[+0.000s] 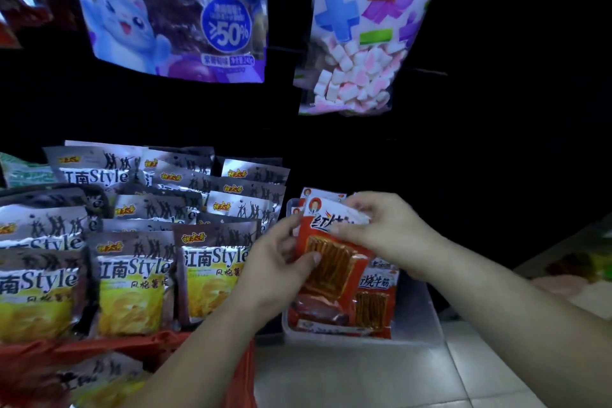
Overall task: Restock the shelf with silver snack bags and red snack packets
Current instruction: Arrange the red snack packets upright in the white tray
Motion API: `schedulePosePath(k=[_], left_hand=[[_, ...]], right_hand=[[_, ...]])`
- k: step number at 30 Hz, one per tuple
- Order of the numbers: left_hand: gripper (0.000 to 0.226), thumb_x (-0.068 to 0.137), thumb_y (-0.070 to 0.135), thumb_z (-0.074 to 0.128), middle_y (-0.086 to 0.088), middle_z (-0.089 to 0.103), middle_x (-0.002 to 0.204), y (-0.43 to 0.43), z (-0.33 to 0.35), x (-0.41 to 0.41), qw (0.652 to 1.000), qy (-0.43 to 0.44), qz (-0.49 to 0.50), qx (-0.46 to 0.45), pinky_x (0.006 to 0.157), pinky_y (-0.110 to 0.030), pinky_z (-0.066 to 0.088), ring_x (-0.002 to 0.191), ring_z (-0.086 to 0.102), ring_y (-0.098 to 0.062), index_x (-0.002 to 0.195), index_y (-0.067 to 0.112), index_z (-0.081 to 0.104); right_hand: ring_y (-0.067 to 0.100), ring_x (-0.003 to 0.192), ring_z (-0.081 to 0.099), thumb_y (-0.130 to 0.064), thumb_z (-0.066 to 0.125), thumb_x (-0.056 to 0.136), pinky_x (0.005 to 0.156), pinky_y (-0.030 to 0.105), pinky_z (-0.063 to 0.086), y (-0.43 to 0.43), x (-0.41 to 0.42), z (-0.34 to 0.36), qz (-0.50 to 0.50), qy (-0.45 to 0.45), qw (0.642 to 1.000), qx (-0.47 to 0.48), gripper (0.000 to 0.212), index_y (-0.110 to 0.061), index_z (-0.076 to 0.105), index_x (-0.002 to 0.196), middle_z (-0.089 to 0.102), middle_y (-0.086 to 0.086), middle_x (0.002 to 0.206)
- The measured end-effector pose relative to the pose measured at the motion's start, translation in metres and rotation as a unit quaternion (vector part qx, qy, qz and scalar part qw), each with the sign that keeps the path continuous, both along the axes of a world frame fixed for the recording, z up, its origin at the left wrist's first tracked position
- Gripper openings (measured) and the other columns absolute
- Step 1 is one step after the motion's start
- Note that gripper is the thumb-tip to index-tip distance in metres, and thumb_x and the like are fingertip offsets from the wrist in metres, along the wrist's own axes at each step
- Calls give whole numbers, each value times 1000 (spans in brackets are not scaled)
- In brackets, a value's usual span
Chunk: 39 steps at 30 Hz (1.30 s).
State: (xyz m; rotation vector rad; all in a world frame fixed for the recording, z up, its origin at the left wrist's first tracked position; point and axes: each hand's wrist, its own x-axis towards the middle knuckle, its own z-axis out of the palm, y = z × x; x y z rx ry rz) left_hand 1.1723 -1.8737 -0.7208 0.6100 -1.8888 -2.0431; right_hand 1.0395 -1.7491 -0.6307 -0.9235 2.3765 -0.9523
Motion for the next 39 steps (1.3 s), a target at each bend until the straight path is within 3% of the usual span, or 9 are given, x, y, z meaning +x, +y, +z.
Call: schedulePosePath(k=[4,9,16,19,24,28,34,37,39], left_hand=[[82,89,4,76,3,75,109,15,31,17,997,61,36,13,85,-38,62,99,74,-20,152,41,39],[85,89,3,76,4,65,129,25,48,38,995,94,25,-4,87,-52,61,100,74,-25,147,55,40],[84,89,6,76,24,62,135,37,61,57,993,98,66,23,81,-17,56,108,69,-4,152,43,34],[77,93,2,70,41,68,105,38,67,62,993,100,65,11,76,-10,53,88,67,11,149,39,33],[81,93,-3,68,26,70,120,33,77,61,992,108,53,37,97,-23,54,117,66,-2,155,34,32],[81,93,1,70,18,71,116,28,85,56,988,121,94,-10,83,-20,57,104,71,-7,153,40,33],[81,89,7,77,-16,75,88,6,81,50,987,102,127,5,93,-56,57,91,76,-27,154,34,37],[67,94,21,73,3,69,88,5,73,52,981,88,133,-112,81,-43,57,84,69,-9,151,39,42],[70,94,25,74,24,58,121,1,72,56,949,88,109,-281,89,-23,53,112,59,5,153,41,40]], right_hand=[[23,93,71,-15,86,82,81,46,62,24,38,13,-176,-90,973,-119,55,-43,57,119,67,10,109],[9,85,73,2,76,86,76,38,63,35,79,20,-215,-108,953,-183,94,-59,36,146,68,-4,108],[27,97,75,4,72,90,87,54,61,39,92,24,-247,-143,918,-277,52,-31,67,127,79,1,102],[18,97,75,0,76,88,88,50,62,34,92,22,-212,-124,932,-266,67,-41,59,139,77,-3,103],[7,109,70,3,77,86,92,32,61,33,96,23,-147,-156,954,-212,77,-46,51,139,70,-15,122],[13,121,65,2,76,87,99,44,57,37,88,24,-115,-134,970,-167,72,-57,61,125,63,-12,136],[9,105,72,8,65,94,79,31,63,45,89,32,-55,-156,971,-170,70,-58,66,116,71,-6,120],[8,106,71,9,63,94,80,30,63,44,85,30,-61,-141,973,-175,69,-55,67,120,71,-4,121],[3,105,69,8,64,94,77,27,62,44,84,31,-61,-138,973,-174,69,-52,62,128,68,-4,122]])
